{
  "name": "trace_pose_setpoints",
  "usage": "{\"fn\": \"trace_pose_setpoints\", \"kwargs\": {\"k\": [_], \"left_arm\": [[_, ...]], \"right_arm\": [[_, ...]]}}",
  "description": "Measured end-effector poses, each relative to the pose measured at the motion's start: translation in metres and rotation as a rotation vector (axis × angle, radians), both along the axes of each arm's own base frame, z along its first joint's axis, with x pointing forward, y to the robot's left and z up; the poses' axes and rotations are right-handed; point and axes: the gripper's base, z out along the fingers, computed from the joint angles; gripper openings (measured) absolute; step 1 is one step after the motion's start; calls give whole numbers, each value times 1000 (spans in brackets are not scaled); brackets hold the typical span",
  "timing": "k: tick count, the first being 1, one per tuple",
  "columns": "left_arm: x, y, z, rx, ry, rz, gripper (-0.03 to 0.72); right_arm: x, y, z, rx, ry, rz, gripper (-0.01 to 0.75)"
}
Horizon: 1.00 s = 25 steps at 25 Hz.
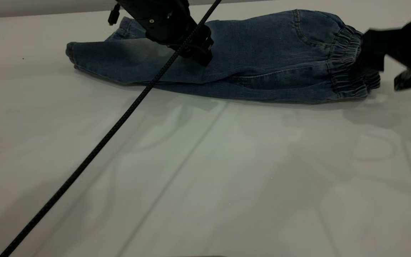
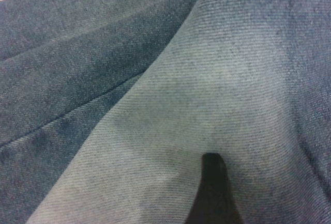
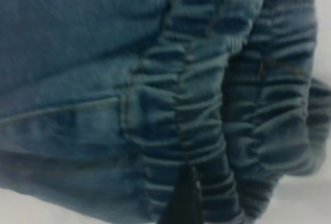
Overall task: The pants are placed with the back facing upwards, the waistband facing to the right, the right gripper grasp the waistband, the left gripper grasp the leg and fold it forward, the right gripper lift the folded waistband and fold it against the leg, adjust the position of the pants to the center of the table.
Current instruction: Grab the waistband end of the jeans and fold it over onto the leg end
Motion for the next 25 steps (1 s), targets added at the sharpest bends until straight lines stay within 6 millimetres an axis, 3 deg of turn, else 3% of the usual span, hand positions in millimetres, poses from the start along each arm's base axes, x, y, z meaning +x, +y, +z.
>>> {"fn": "trace_pose_setpoints", "kwargs": {"k": [15,17,22,25], "left_arm": [[0,0,0,0,1,-1,496],[0,0,0,-1,1,0,496],[0,0,0,-1,1,0,496],[6,7,4,-10,17,21,496]], "right_arm": [[26,8,-24,57,-11,75,568],[26,8,-25,57,-10,75,491],[26,10,-26,72,-9,82,108],[27,10,-19,66,-27,106,68]]}}
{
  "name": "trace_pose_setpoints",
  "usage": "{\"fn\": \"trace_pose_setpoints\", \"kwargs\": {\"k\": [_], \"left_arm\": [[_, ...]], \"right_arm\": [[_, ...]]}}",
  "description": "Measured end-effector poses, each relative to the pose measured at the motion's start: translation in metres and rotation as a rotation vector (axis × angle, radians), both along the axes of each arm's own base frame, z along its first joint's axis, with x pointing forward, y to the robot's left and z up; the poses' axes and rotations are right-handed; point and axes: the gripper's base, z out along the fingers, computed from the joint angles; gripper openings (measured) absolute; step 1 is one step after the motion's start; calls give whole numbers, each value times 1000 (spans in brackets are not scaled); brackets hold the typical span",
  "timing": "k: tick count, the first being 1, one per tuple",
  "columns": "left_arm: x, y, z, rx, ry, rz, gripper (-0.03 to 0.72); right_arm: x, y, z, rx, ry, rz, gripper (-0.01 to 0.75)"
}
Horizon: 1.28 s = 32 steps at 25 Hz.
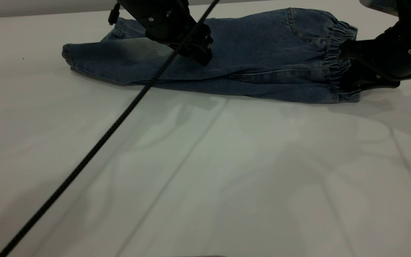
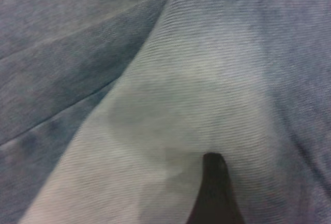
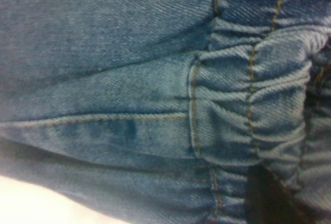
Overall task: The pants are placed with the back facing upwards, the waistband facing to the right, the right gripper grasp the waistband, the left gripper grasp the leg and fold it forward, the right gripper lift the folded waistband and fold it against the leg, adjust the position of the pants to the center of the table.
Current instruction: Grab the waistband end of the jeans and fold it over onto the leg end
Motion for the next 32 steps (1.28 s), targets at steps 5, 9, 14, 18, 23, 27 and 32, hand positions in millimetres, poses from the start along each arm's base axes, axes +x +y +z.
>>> {"fn": "trace_pose_setpoints", "kwargs": {"k": [5,9,14,18,23,27,32], "left_arm": [[16,25,6,-44,36,110,496],[19,29,-2,-37,69,116,496],[17,30,-30,-12,119,116,496],[16,26,-40,-5,129,110,496],[7,-2,-39,-5,122,47,496],[-6,-40,-33,-9,122,-42,496],[-2,-49,-10,7,165,-108,496]], "right_arm": [[4,4,35,24,-102,44,65],[4,13,69,124,-202,106,65],[1,25,91,250,-264,183,65],[-3,30,103,305,-297,229,65],[-5,31,120,320,-341,249,65],[-7,32,129,320,-366,258,65],[-9,32,137,314,-388,268,65]]}}
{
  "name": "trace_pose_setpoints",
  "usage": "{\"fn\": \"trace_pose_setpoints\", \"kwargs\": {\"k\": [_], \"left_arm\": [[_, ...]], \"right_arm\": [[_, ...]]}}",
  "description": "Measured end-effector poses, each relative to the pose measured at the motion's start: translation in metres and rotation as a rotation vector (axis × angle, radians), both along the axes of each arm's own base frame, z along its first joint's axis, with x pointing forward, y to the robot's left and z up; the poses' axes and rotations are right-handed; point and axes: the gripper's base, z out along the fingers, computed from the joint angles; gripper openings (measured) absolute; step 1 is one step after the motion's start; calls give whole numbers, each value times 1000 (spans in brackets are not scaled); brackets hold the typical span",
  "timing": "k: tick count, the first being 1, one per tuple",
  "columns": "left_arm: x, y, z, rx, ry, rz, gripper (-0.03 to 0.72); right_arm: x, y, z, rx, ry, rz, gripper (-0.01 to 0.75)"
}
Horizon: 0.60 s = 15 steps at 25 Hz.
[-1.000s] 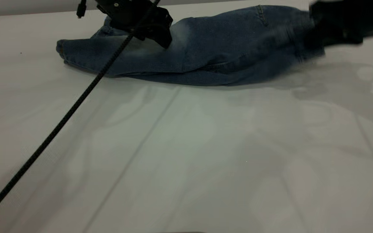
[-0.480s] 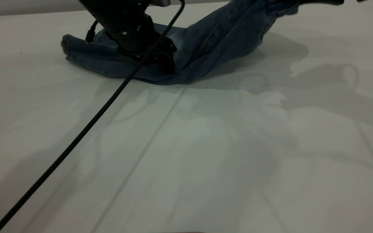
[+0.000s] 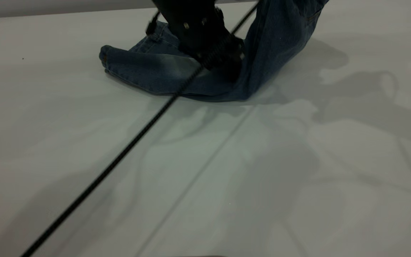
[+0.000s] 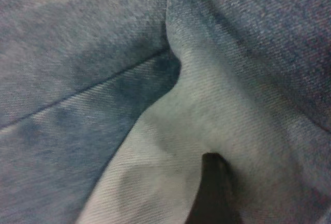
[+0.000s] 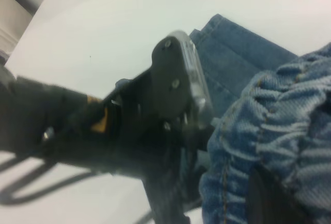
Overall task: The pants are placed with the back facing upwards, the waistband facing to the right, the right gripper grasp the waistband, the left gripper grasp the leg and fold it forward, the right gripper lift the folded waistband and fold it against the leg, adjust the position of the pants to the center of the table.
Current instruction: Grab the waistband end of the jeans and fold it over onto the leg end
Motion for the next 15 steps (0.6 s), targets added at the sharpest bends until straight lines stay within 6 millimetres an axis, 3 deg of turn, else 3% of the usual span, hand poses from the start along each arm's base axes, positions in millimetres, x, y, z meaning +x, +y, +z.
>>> {"fn": "trace_pose_setpoints", "kwargs": {"k": [6,11,15], "left_arm": [[32,51,38,61,6,79,496],[48,100,36,106,49,170,496],[55,124,22,117,79,220,496]], "right_arm": [[5,2,15,13,-42,22,65],[9,3,23,29,-60,27,65],[8,5,25,48,-64,46,65]]}}
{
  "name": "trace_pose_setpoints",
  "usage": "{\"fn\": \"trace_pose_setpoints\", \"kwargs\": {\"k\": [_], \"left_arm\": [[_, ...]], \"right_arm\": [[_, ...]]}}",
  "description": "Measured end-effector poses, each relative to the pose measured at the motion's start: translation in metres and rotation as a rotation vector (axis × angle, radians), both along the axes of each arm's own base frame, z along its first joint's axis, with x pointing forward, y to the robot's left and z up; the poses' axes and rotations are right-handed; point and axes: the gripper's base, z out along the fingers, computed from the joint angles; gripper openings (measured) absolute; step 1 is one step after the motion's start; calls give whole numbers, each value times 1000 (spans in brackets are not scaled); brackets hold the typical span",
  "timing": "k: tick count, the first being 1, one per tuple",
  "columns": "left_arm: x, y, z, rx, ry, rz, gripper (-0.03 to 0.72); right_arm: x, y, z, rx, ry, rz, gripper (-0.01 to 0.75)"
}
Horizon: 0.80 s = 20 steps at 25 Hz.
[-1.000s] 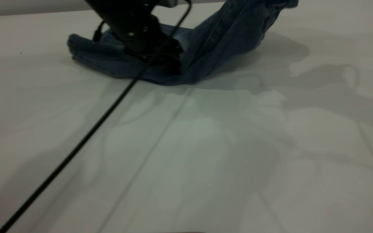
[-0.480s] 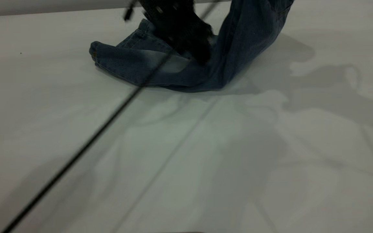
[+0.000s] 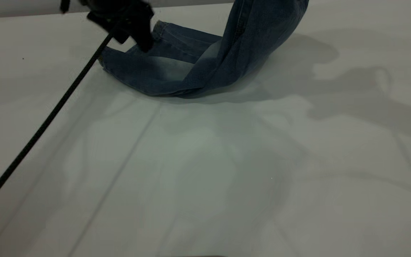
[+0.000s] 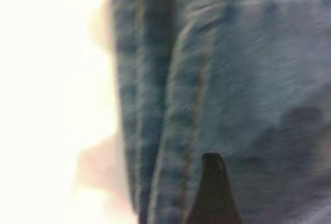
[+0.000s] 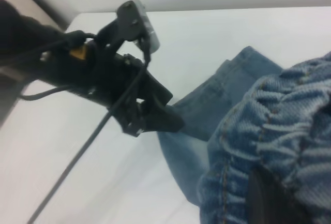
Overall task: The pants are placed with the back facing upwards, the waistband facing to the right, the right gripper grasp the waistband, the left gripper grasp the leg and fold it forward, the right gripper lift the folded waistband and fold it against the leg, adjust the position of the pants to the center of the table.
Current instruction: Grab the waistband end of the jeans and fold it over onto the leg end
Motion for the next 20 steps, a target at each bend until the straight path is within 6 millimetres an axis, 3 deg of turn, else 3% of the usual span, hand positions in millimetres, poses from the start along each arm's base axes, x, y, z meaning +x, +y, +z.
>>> {"fn": "trace_pose_setpoints", "kwargs": {"k": [6,12,20], "left_arm": [[0,8,-41,16,78,21,496],[0,-1,-45,-26,86,38,496],[-13,-44,-47,-31,72,-46,496]], "right_arm": [[-2,3,3,34,-7,38,65],[2,18,17,47,-53,90,65],[2,51,21,-14,-77,123,65]]}}
